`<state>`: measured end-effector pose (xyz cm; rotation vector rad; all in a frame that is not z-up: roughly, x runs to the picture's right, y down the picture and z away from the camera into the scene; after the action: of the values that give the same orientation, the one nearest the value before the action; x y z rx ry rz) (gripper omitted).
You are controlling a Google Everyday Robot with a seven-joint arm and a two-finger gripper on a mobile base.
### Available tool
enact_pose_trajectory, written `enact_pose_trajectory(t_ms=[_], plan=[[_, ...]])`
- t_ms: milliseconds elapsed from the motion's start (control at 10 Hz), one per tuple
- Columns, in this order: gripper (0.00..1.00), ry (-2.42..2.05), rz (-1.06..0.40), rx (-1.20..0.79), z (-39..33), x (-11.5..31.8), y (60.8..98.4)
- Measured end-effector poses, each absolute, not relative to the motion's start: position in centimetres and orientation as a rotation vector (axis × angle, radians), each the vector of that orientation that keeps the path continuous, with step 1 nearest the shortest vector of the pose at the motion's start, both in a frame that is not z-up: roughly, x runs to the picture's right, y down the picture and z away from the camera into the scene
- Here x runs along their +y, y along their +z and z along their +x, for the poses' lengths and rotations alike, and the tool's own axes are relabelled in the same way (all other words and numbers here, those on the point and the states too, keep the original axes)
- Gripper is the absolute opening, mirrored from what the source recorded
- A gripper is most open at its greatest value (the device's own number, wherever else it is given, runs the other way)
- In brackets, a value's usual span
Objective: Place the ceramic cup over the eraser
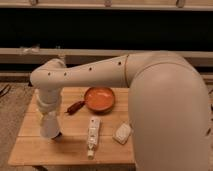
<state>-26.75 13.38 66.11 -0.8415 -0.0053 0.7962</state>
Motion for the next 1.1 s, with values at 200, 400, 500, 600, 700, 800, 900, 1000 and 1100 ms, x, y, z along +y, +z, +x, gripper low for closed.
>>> enact_pose_trajectory(t_ms=[200,400,500,600,700,800,900,1000,1100], plan=[[0.16,0.794,-0.780,-0.028,-26.9,14.5,67.3],[0.35,0.792,-0.717,-0.033,-27.2,15.8,68.6],[0.45,0.791,-0.687,-0.033,-27.4,16.2,69.2],[0.56,0.797,-0.660,-0.030,-27.2,16.3,69.9],[0.66,0.799,-0.638,-0.029,-27.2,16.2,70.4],[0.74,0.798,-0.627,-0.028,-27.4,16.3,71.0],[0.79,0.797,-0.616,-0.028,-27.5,16.2,71.4],[0.80,0.800,-0.606,-0.025,-27.5,16.1,71.7],[0.80,0.801,-0.600,-0.020,-27.4,15.9,71.9]])
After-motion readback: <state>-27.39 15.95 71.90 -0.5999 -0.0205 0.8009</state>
